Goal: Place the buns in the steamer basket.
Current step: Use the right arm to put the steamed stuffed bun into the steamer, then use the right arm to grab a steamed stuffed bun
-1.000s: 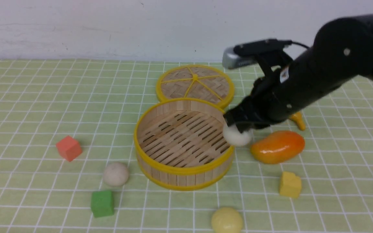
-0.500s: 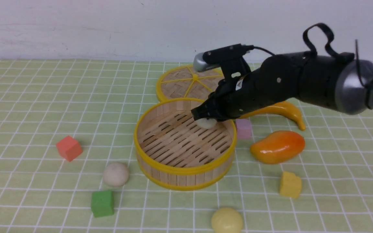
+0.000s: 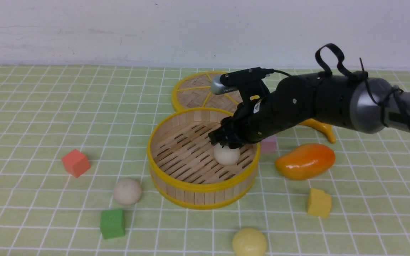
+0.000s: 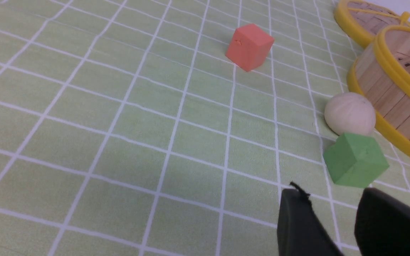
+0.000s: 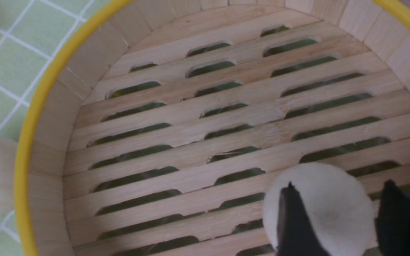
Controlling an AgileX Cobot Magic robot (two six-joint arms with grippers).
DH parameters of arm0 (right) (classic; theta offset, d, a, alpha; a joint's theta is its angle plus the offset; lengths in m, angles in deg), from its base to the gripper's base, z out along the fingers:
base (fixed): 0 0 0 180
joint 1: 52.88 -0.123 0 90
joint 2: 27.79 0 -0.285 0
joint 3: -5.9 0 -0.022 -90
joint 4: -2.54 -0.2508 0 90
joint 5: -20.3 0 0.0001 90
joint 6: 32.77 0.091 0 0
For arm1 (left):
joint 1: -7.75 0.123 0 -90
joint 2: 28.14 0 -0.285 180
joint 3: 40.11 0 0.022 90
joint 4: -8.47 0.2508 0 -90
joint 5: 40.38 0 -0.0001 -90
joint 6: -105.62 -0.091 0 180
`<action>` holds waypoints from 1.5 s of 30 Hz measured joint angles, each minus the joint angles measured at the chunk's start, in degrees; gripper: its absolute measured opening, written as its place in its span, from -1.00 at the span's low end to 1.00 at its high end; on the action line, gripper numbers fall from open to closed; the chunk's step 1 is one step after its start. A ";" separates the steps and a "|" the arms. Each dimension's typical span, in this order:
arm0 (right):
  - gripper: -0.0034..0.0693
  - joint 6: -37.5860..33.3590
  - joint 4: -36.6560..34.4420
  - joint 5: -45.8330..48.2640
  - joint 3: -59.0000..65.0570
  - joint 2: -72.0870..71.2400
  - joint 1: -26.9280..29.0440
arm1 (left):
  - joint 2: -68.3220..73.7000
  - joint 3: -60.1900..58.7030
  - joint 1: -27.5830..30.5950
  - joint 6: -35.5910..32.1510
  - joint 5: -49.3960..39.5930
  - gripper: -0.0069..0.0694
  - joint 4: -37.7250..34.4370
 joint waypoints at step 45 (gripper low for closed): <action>-0.27 -1.49 -8.14 23.17 14.95 -5.22 -4.52 | 0.00 0.00 0.00 0.00 0.00 -0.19 0.00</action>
